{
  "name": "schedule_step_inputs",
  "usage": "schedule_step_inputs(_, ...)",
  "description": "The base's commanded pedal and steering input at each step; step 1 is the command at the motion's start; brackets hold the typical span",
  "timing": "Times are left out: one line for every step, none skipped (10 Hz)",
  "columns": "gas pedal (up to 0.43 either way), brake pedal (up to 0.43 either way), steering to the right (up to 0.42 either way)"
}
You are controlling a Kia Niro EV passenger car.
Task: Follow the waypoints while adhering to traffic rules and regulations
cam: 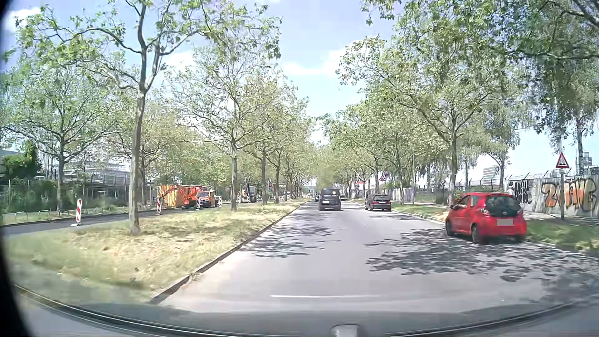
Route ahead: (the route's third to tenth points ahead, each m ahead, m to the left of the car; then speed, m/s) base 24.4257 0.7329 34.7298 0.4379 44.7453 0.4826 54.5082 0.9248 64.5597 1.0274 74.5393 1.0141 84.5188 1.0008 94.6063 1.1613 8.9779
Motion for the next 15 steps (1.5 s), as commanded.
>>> schedule_step_inputs(0.24, 0.03, 0.004)
schedule_step_inputs(0.24, 0.03, 0.004)
schedule_step_inputs(0.24, 0.03, 0.003)
schedule_step_inputs(0.24, 0.03, 0.001)
schedule_step_inputs(0.24, 0.024, -0.001)
schedule_step_inputs(0.24, 0.03, -0.005)
schedule_step_inputs(0.24, 0.03, -0.005)
schedule_step_inputs(0.24, 0.03, -0.005)
schedule_step_inputs(0.24, 0.03, -0.002)
schedule_step_inputs(0.24, 0.03, 0.0)
schedule_step_inputs(0.24, 0.03, 0.0)
schedule_step_inputs(0.24, 0.03, 0.0)
schedule_step_inputs(0.24, 0.03, -0.002)
schedule_step_inputs(0.228, 0.03, -0.004)
schedule_step_inputs(0.22, 0.03, -0.004)
